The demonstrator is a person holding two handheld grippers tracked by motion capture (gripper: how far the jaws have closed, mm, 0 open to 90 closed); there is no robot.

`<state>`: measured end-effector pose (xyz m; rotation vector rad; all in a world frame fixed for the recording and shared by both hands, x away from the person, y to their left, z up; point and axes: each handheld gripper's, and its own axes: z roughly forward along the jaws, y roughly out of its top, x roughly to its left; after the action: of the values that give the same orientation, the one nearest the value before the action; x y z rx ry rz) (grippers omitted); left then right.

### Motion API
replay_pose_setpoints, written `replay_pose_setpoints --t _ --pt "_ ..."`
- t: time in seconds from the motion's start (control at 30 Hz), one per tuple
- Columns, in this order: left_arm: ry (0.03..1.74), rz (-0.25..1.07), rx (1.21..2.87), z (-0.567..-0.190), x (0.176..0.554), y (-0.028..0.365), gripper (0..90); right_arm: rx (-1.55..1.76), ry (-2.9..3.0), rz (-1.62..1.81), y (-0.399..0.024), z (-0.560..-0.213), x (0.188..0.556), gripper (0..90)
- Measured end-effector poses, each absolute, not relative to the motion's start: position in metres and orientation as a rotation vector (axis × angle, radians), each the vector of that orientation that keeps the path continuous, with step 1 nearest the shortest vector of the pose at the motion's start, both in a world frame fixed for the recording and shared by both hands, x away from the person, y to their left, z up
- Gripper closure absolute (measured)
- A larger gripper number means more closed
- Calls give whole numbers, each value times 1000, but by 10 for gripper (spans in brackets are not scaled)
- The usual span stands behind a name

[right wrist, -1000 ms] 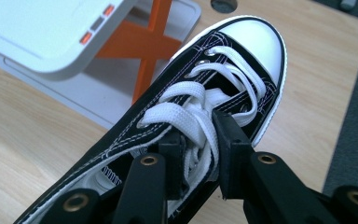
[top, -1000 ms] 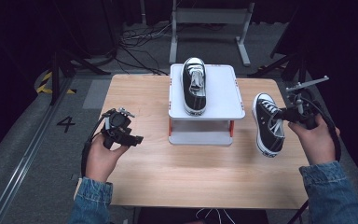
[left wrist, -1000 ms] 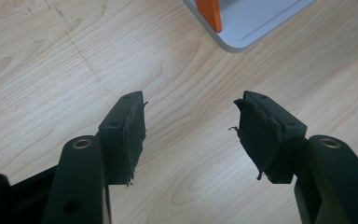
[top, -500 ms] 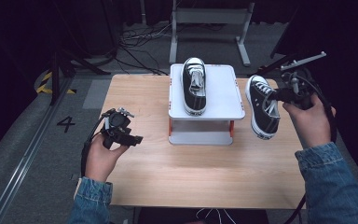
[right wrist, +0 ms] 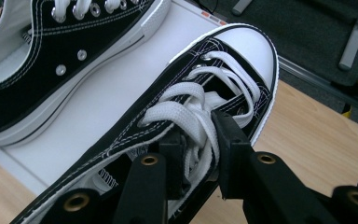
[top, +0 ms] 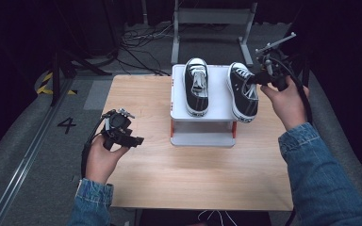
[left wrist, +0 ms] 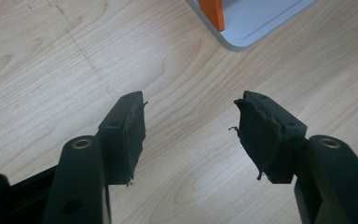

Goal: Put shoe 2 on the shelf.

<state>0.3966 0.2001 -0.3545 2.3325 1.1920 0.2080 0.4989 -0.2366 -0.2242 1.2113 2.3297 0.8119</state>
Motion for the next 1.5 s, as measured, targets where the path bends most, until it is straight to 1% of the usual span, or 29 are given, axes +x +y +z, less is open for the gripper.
replay_pose_setpoints --t 0.3,0.47,0.97,1.23,1.3,1.43,1.5 --pt "1210 215 2316 -353 392 206 415 1194 2326 772 -211 -236 524 758" --pt "1219 212 2314 -354 390 210 414 1177 2308 776 -202 -238 529 759" --pt "1248 221 2300 -356 384 218 414 1050 2331 721 -166 -244 534 758" --pt "1250 213 2299 -356 383 219 414 979 2316 683 -161 -250 526 747" --pt "1253 210 2302 -357 383 217 414 992 2326 713 -164 -250 525 712" --pt "1244 216 2300 -356 384 217 415 1014 2349 773 -169 -246 525 566" --pt "1249 217 2295 -356 384 217 415 1020 2353 816 -174 -242 521 532"
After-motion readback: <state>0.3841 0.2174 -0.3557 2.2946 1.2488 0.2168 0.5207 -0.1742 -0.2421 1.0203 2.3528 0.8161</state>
